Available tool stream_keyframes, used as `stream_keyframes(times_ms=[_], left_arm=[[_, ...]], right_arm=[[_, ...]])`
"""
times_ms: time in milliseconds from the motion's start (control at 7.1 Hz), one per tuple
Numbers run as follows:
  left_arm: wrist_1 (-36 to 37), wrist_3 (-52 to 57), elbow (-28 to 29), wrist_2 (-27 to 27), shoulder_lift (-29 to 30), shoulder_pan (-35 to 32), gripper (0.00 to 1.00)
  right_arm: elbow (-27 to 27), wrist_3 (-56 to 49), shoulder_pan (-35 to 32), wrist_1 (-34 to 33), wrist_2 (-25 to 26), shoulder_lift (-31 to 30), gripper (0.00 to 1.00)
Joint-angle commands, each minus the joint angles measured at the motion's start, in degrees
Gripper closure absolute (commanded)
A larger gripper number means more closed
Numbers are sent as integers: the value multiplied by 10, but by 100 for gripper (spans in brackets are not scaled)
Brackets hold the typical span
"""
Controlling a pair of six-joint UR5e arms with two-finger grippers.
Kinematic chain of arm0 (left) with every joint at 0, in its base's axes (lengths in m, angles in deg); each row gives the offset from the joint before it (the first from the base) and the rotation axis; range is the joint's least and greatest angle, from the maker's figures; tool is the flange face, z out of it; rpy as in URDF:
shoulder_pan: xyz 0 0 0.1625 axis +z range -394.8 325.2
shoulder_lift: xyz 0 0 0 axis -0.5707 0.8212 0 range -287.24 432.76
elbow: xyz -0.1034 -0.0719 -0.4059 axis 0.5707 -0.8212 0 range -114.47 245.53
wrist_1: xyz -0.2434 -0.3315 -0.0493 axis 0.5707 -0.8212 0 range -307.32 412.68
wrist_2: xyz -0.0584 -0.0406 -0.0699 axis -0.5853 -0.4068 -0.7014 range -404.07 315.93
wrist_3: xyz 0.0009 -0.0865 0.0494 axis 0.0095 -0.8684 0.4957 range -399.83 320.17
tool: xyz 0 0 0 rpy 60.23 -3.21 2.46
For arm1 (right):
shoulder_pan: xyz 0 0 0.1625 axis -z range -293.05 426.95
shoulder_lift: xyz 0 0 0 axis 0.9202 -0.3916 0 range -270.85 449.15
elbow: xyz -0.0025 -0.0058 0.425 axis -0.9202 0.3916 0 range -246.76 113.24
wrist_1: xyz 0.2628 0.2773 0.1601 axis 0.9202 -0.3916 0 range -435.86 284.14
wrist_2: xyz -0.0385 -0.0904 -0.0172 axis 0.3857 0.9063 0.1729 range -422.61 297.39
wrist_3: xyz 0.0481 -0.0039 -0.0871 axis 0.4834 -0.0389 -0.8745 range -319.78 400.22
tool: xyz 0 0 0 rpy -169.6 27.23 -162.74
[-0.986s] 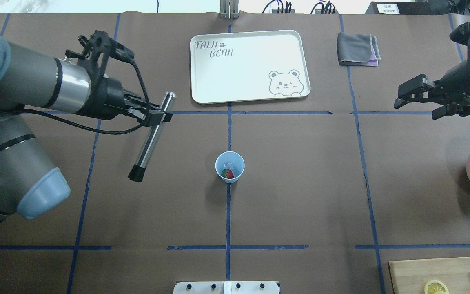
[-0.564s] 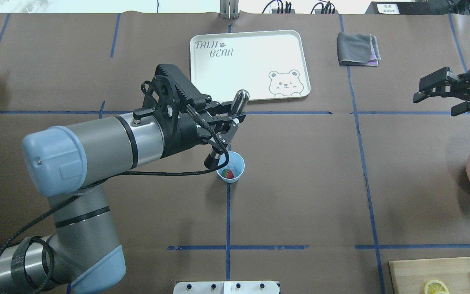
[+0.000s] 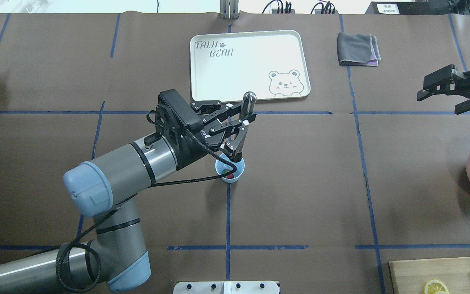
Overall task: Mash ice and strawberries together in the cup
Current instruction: 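Press the rod down into the cup with the left gripper to crush contents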
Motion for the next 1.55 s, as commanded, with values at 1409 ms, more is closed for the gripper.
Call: stream_keyframes(times_ms=[1409], left_arm=[[-113,49,86,25,-14,41,100]], right_arm=[[-2,0,-1,0,0,-3,0]])
